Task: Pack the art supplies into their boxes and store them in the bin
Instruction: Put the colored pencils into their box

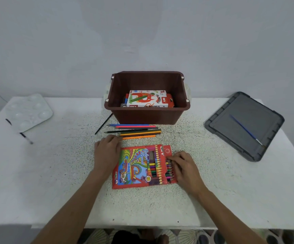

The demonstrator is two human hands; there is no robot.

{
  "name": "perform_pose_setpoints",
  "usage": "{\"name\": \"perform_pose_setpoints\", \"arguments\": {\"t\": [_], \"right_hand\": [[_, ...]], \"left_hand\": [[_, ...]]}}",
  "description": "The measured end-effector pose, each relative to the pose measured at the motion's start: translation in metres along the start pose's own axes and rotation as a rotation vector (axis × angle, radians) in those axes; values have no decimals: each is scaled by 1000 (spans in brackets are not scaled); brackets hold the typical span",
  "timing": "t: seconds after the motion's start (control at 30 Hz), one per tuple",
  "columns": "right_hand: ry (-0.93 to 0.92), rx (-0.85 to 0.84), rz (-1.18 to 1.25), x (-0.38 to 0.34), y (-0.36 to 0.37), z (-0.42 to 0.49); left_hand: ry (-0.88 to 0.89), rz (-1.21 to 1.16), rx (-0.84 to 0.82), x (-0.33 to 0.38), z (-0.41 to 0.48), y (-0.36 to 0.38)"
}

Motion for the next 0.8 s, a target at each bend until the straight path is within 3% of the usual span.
{"name": "perform_pose_setpoints", "arguments": {"t": [0.27, 0.6, 0.7, 0.8], "right_hand": [[26, -12, 25, 2, 1, 1], [51, -15, 37, -1, -3, 0], [84, -4, 88, -1, -7, 1], [178, -12, 167, 3, -8, 4]], "left_hand": [[-11, 93, -110, 5, 17, -4], [151, 233, -177, 22, 16, -3], [156, 12, -78, 36, 8, -14], [44, -395, -73, 53, 2, -21]]}}
Point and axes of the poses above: each hand's wrist, its own z-axis towards the middle knuckle, its own y-axis out of the palm, x = y × z, the point moved 8 cm from there along z, towards the middle knuckle, and after that the axes turned 1 degree about -x, right-handed, at the moved point
